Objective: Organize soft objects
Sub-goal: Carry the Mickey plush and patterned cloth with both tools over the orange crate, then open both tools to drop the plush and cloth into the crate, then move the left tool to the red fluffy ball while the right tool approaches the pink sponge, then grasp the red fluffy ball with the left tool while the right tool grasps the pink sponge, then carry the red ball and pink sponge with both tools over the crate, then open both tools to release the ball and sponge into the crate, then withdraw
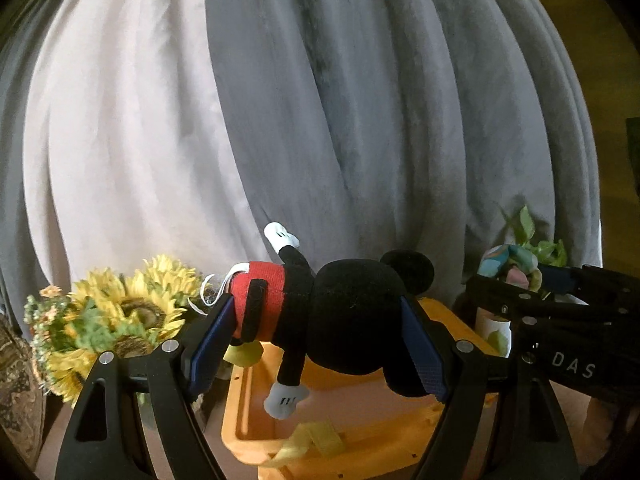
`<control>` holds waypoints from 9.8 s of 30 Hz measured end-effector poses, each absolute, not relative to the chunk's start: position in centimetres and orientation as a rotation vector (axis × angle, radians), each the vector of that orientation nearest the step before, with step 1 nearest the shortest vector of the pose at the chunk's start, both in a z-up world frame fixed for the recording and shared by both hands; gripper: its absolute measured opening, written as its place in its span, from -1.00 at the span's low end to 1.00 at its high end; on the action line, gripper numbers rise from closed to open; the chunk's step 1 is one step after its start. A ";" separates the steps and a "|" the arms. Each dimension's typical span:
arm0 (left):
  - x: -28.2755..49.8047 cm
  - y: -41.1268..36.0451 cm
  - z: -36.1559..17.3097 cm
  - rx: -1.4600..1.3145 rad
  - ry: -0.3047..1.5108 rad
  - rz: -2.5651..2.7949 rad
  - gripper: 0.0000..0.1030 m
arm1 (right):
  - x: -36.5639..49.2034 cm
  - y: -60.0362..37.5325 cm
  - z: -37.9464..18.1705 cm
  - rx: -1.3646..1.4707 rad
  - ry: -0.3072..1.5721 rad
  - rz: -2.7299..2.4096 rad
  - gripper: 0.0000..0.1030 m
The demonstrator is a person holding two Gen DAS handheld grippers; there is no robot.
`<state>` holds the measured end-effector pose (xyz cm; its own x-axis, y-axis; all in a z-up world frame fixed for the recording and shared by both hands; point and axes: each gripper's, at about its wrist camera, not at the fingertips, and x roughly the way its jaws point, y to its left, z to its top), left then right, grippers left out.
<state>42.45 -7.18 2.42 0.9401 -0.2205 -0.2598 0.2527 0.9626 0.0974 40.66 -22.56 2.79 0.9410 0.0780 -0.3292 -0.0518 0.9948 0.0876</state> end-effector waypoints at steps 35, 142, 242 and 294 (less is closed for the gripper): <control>48.5 -8.5 -2.3 0.134 0.492 -0.306 0.91 | 49.3 -24.3 -2.1 0.114 0.551 0.039 0.58; 36.2 -22.9 -17.4 -0.082 0.883 0.067 -0.26 | 49.2 -38.4 -18.9 -0.068 0.814 0.133 -0.19; 41.4 -5.8 5.7 0.005 0.298 -0.325 -0.37 | 38.7 -21.5 4.1 0.131 0.359 0.055 -0.24; 49.0 -6.8 0.9 0.117 0.546 -0.289 0.34 | 47.8 -22.3 -0.3 0.046 0.606 -0.056 0.35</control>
<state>49.00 -6.83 0.94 0.8154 -0.2392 -0.5272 0.3008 0.9531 0.0327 47.79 -22.28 -0.27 0.8206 -0.0387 -0.5702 0.0660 0.9975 0.0272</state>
